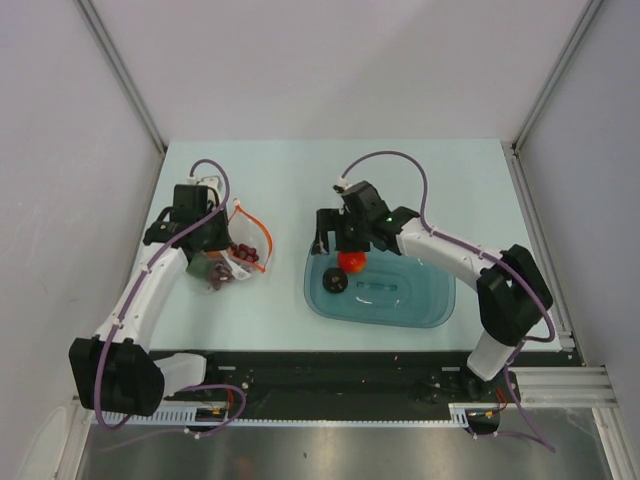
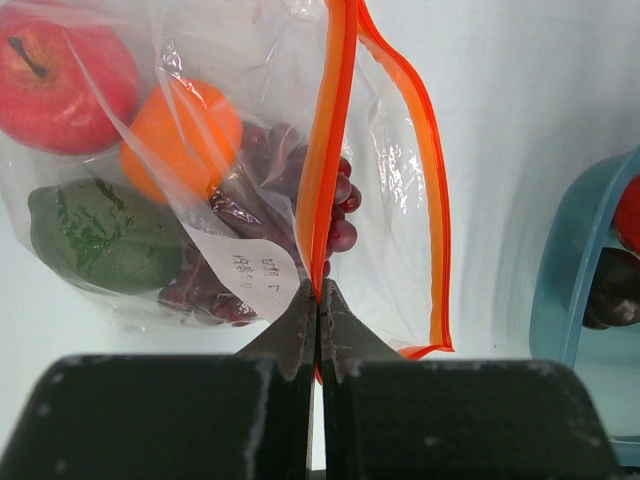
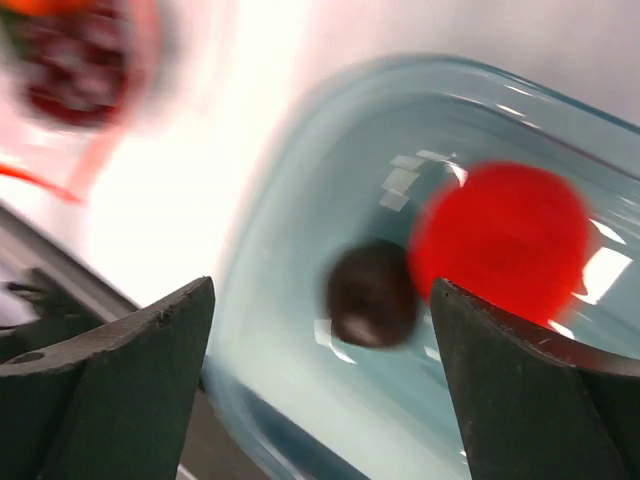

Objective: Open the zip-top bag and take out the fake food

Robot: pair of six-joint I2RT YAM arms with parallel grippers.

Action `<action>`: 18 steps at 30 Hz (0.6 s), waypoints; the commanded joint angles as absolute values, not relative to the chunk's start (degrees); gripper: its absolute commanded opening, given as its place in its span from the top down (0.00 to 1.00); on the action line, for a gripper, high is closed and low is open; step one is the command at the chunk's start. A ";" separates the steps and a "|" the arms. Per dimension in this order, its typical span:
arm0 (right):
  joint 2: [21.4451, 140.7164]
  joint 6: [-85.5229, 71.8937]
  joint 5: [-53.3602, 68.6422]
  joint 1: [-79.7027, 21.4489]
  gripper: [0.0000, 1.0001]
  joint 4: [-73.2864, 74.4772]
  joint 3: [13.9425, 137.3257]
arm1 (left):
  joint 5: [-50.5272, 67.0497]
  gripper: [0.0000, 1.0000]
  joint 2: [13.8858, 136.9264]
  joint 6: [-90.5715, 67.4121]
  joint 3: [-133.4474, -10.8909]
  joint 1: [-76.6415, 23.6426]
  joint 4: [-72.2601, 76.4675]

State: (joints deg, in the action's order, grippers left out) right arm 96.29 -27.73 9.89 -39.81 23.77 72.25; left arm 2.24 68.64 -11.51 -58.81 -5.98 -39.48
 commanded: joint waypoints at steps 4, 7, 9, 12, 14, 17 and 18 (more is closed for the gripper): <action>106.60 -37.70 13.54 -44.99 0.16 10.28 87.93 | 3.25 1.00 66.18 -10.81 -57.83 -5.62 -37.79; 114.41 -36.48 12.83 -47.54 0.16 14.67 97.52 | 2.90 1.00 66.01 -10.63 -57.66 -5.62 -37.97; 121.16 -36.30 13.71 -48.69 0.19 17.56 107.45 | 3.08 1.00 65.57 -10.63 -57.39 -5.62 -37.79; 127.25 -37.52 15.29 -50.36 0.25 21.16 118.45 | 3.34 1.00 65.30 -10.90 -57.30 -5.62 -38.06; 131.47 -37.79 15.73 -51.50 0.32 22.23 121.97 | 3.25 1.00 64.86 -10.90 -57.39 -5.62 -38.14; 133.15 -38.23 15.12 -52.90 0.40 22.68 123.23 | 3.16 1.00 64.78 -10.90 -57.66 -5.62 -38.41; 133.33 -38.67 14.86 -53.00 0.45 22.07 121.92 | 3.08 1.00 64.69 -10.90 -57.66 -5.62 -38.32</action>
State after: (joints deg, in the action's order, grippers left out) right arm 131.76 -37.26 14.57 -51.44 19.66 120.25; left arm 2.33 66.46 -11.51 -57.71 -5.98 -39.09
